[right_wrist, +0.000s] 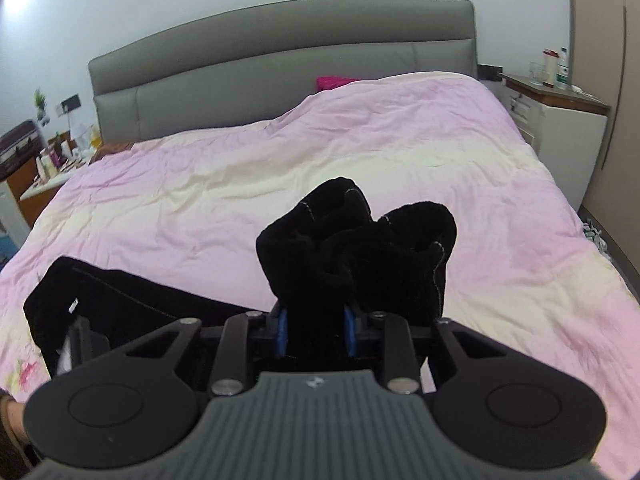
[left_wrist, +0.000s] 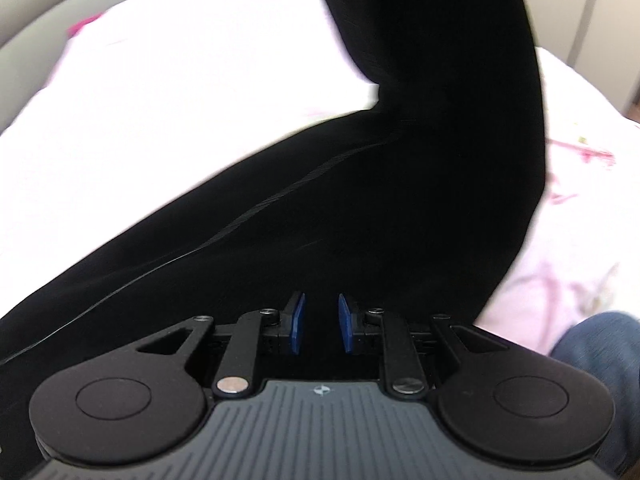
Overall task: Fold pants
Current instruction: 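Lower the folded trousers onto the bed with both grippers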
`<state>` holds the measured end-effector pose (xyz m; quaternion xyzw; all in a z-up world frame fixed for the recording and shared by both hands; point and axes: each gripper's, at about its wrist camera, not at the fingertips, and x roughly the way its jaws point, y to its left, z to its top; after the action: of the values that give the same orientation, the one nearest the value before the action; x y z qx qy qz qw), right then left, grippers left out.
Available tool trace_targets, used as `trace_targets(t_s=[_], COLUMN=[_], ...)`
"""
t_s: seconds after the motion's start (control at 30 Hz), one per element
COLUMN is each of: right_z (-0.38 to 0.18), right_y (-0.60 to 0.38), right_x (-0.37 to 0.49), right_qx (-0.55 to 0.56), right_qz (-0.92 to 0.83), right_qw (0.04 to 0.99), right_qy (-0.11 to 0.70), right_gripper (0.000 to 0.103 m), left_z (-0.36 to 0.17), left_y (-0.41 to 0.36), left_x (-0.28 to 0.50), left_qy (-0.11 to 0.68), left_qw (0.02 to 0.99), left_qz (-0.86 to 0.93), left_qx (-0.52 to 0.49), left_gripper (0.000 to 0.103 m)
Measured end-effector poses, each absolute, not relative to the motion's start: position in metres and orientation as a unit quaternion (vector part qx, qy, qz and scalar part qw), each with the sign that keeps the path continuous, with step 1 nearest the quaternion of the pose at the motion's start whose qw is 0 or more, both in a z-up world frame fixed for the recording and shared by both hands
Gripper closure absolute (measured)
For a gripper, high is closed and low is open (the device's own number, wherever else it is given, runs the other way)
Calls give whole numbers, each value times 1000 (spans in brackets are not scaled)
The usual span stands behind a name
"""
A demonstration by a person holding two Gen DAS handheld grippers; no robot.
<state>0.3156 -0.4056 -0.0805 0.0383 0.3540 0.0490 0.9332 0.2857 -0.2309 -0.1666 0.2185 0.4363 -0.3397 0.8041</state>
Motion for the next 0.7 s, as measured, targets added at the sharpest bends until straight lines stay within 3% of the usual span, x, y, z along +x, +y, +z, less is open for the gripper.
trace_targets(t_s=[0.23,0.47,0.53,0.6,0.7], right_z=[-128,-222,-243,-249,-235], right_y=[-321,-244,-234,-231,-238], right_x=[331,320,313,308,299], right_qx=[-13,-107,-135,-134,-99], right_qz=[109,165,172,185,206], right_qw=[909,860,854,851,848], right_qy=[403,471,471,473,478], right_gripper=[80,79,69,49,42], left_z=[-148,-159,-160,-166,-164], left_y=[-141,-101,-98,-89,-72], left_x=[282,264,263,261,280], left_qy=[442,460,464,469,475], left_qw=[848,858,859,860,858], left_qz=[-237,-199,-195,-193,-193], left_qx=[174,113,95,62,1], left_gripper=[78,71,70,64,59])
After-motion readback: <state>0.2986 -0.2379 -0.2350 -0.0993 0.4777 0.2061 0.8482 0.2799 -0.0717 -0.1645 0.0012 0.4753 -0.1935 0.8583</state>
